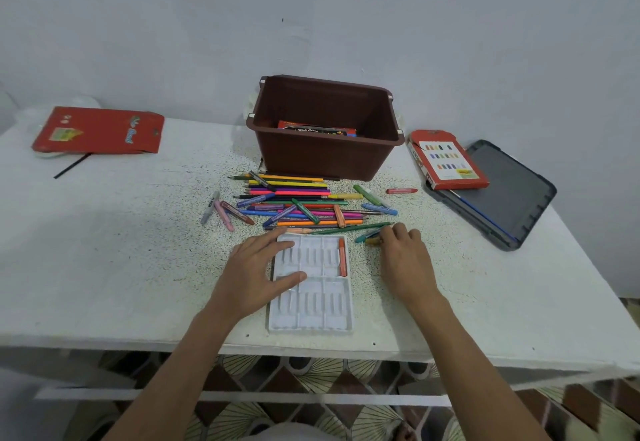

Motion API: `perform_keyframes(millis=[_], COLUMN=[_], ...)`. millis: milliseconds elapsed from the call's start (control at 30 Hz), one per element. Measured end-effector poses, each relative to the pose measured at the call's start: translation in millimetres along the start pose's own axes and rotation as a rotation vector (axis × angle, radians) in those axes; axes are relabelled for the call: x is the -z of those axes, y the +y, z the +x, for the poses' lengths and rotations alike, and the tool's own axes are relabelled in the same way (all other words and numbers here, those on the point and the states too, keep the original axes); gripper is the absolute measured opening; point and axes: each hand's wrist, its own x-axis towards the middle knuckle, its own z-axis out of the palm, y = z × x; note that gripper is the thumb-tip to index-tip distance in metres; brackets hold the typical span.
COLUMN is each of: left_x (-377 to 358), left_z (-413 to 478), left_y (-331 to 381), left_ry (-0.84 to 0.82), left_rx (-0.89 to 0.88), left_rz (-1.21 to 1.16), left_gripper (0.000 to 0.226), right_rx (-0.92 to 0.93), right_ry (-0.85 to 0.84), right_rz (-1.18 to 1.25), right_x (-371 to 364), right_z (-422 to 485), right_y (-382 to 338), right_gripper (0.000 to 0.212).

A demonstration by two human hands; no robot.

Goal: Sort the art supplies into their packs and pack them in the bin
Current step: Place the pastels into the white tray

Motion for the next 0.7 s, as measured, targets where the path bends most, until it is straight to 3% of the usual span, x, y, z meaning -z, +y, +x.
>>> perform_keyframes(millis=[67, 133, 233, 333, 500, 700], left_x=[-0.2, 0.2, 1.0, 1.4, 2.3, 3.0], left_z=[-0.3, 0.0, 0.2, -0.3, -0.4, -0.4], left_y=[-0.2, 0.5, 1.8, 1.8, 3.1, 4.2], left_ry=[-0.004, -0.004, 0.0, -0.005, -0.018, -0.02], left_rx=[0.004, 0.009, 0.007, 0.017, 0.033, 0.035], left_rz=[0.0, 0.002, 0.001, 0.001, 0.015, 0.039], left_gripper=[0.072, 0.072, 0.072, 0.072, 0.073, 0.074], right_rx=[-0.023, -0.067, -0.154, -0.165, -0.161, -0.064], right_ry=[0.015, 0.033, -0.02, -0.153, -0.256, -0.201], right_rz=[0.055, 0.305, 0.741, 0.934, 0.963, 0.698], right_x=[1.6, 11.4, 32.7, 43.3, 38.0, 23.3], right_z=[2.7, 4.9, 5.3, 2.9, -1.0, -4.2], right_y=[-0.7, -8.7, -25.7, -41.8, -56.8, -59.0], right_gripper=[0.015, 0.008, 0.025, 0.034, 0.034, 0.039])
